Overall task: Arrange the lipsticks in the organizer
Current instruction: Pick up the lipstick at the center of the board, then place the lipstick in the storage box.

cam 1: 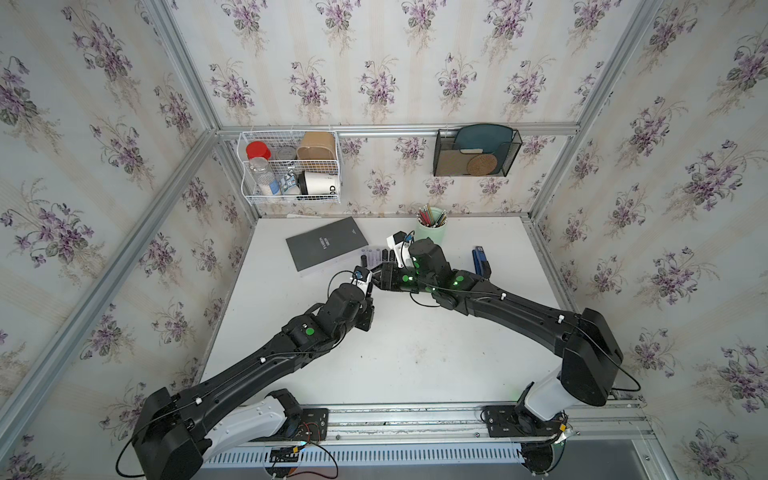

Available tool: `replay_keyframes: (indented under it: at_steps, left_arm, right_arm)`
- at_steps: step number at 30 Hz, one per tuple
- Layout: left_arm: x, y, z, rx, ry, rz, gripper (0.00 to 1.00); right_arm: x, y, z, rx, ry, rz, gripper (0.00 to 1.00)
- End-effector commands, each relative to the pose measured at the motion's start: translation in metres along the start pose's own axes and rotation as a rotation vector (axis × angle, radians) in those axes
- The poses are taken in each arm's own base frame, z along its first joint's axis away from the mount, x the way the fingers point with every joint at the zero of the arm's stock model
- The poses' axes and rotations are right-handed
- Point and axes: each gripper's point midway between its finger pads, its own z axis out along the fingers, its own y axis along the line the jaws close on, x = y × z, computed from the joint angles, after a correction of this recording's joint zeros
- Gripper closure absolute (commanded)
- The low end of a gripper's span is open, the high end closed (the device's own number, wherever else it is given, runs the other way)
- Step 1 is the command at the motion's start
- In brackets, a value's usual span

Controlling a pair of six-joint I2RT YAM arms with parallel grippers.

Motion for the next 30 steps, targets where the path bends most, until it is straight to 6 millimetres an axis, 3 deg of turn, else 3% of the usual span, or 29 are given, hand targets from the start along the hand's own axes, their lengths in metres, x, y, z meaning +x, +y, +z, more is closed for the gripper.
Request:
replay_keyframes:
  at_steps: [1, 7, 8, 10, 12, 14, 15, 17, 21, 24, 30]
  left_arm:
    - [-0.007, -0.001, -0.002, 0.008, -0.029, 0.007, 1.00]
    - [-0.009, 0.000, -0.005, 0.005, -0.037, 0.008, 1.00]
    - [-0.010, 0.000, -0.006, 0.005, -0.041, 0.004, 0.94]
    - [-0.015, 0.006, -0.013, -0.024, -0.063, -0.040, 0.69]
    - [-0.031, 0.016, -0.034, -0.048, -0.108, -0.103, 0.49]
    - [-0.044, 0.028, -0.054, -0.056, -0.151, -0.154, 0.22]
    - [-0.048, 0.035, -0.061, -0.064, -0.159, -0.169, 0.16]
    - [-0.048, 0.052, -0.067, -0.104, -0.141, -0.197, 0.13]
    - [-0.026, 0.088, -0.063, -0.221, -0.050, -0.272, 0.16]
    - [-0.011, 0.098, -0.059, -0.231, -0.020, -0.334, 0.18]
    - [-0.006, 0.107, -0.063, -0.230, -0.059, -0.372, 0.19]
  right_arm:
    - [0.003, -0.005, 0.004, 0.014, 0.014, -0.002, 0.61]
    - [-0.002, -0.020, 0.013, 0.066, -0.002, 0.034, 0.81]
    - [-0.005, -0.020, 0.015, 0.062, -0.014, 0.041, 0.82]
    - [-0.015, -0.027, 0.016, 0.065, -0.046, 0.061, 0.83]
    - [-0.033, -0.044, 0.016, 0.094, -0.105, 0.077, 0.84]
    - [-0.053, -0.062, 0.014, 0.141, -0.189, 0.057, 0.85]
    - [-0.062, -0.069, 0.014, 0.174, -0.237, 0.030, 0.85]
    - [-0.076, -0.082, 0.018, 0.235, -0.316, -0.028, 0.85]
    - [-0.096, -0.094, 0.035, 0.362, -0.431, -0.199, 0.85]
    - [-0.103, -0.103, 0.052, 0.468, -0.485, -0.337, 0.86]
    - [-0.111, -0.122, 0.086, 0.556, -0.484, -0.420, 0.87]
